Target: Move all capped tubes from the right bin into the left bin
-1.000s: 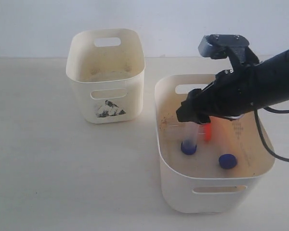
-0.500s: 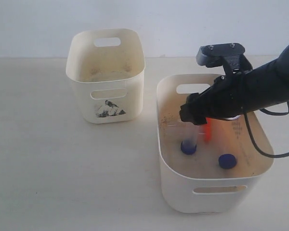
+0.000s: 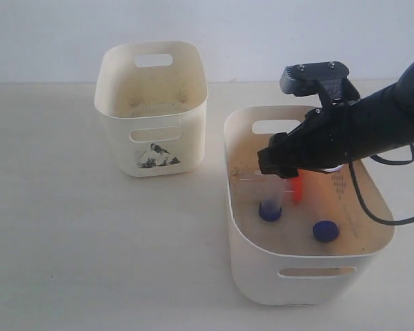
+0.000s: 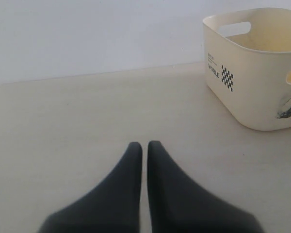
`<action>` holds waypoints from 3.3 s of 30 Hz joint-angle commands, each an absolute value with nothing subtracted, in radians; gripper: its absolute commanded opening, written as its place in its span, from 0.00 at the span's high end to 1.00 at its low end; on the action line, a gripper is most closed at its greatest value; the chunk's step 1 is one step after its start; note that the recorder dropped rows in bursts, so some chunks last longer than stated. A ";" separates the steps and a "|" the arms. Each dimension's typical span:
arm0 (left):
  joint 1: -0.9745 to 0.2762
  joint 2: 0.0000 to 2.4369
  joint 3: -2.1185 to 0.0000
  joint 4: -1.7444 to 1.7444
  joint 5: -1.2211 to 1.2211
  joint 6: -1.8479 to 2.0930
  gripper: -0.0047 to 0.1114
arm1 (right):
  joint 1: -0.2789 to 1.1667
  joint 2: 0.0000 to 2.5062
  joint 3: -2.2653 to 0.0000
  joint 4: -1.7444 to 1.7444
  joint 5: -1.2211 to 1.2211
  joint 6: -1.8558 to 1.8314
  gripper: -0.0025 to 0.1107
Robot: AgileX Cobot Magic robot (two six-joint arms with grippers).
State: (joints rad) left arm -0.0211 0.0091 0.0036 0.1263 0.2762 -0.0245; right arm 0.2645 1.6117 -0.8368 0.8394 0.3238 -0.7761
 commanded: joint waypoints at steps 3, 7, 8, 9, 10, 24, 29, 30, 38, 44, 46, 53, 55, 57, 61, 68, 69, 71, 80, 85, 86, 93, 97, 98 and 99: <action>-0.020 0.007 0.000 0.120 0.261 -0.036 0.92 | 0.270 1.629 -0.830 0.859 0.407 -0.767 0.41; -0.020 0.007 0.000 0.120 0.261 -0.036 0.92 | 0.270 1.601 -0.843 0.856 0.429 -0.767 0.41; -0.020 0.007 0.000 0.120 0.261 -0.036 0.92 | 0.270 1.592 -0.851 0.856 0.446 -0.767 0.41; -0.020 0.007 0.000 0.120 0.261 -0.036 0.92 | 0.270 1.586 -0.855 0.856 0.455 -0.765 0.41; -0.020 0.007 0.000 0.120 0.261 -0.036 0.92 | 0.270 1.584 -0.860 0.854 0.466 -0.765 0.41; -0.020 0.007 0.000 0.120 0.261 -0.036 0.92 | 0.270 1.584 -0.860 0.793 0.547 -0.769 0.65; -0.020 0.007 0.000 0.120 0.261 -0.036 0.92 | 0.270 1.584 -0.860 0.792 0.549 -0.768 0.72; -0.020 0.007 0.000 0.120 0.261 -0.036 0.92 | 0.270 1.584 -0.860 0.792 0.546 -0.768 0.75; -0.020 0.007 0.000 0.120 0.261 -0.036 0.92 | 0.270 1.577 -0.862 0.788 0.547 -0.773 0.98; -0.020 0.007 0.000 0.120 0.261 -0.036 0.92 | 0.273 1.522 -1.002 0.791 0.679 -0.689 0.62; -0.020 0.007 0.000 0.120 0.261 -0.036 0.92 | 0.273 1.500 -1.039 0.766 0.680 -0.645 0.57; -0.020 0.007 0.000 0.120 0.261 -0.036 0.92 | 0.275 1.492 -1.048 0.685 0.707 -0.519 0.59; -0.020 0.007 0.000 0.120 0.261 -0.036 0.92 | 0.293 1.485 -1.048 0.702 0.733 -0.467 0.59; -0.020 0.007 0.000 0.120 0.261 -0.036 0.92 | 0.324 1.477 -1.048 0.723 0.752 -0.409 0.59; -0.020 0.007 0.000 0.120 0.261 -0.036 0.92 | 0.392 1.489 -1.035 0.702 0.667 -0.377 0.59; -0.020 0.007 0.000 0.120 0.261 -0.036 0.92 | 0.392 1.602 -0.989 0.577 0.612 -0.182 0.59; -0.020 0.007 0.000 0.120 0.261 -0.036 0.92 | 0.392 1.621 -0.987 0.577 0.613 -0.182 0.59; -0.020 0.007 0.000 0.120 0.261 -0.036 0.92 | 0.392 1.652 -0.987 0.588 0.612 -0.182 0.58; -0.020 0.007 0.000 0.120 0.261 -0.036 0.92 | 0.405 1.695 -0.987 0.593 0.559 -0.186 0.58; -0.020 0.007 0.000 0.120 0.261 -0.036 0.92 | 0.452 1.726 -0.987 0.593 0.469 -0.186 0.42; -0.020 0.007 0.000 0.120 0.261 -0.036 0.92 | 0.452 1.731 -0.987 0.593 0.460 -0.186 0.40; -0.020 0.007 0.000 0.120 0.261 -0.036 0.92 | 0.452 1.819 -0.987 0.588 0.422 -0.181 0.41; -0.020 0.007 0.000 0.120 0.261 -0.036 0.92 | 0.452 1.877 -0.987 0.589 0.411 -0.181 0.41; -0.020 0.007 0.000 0.120 0.261 -0.036 0.92 | 0.452 1.886 -0.987 0.589 0.410 -0.181 0.41; -0.020 0.007 0.000 0.120 0.261 -0.036 0.92 | 0.452 1.894 -0.987 0.589 0.409 -0.181 0.41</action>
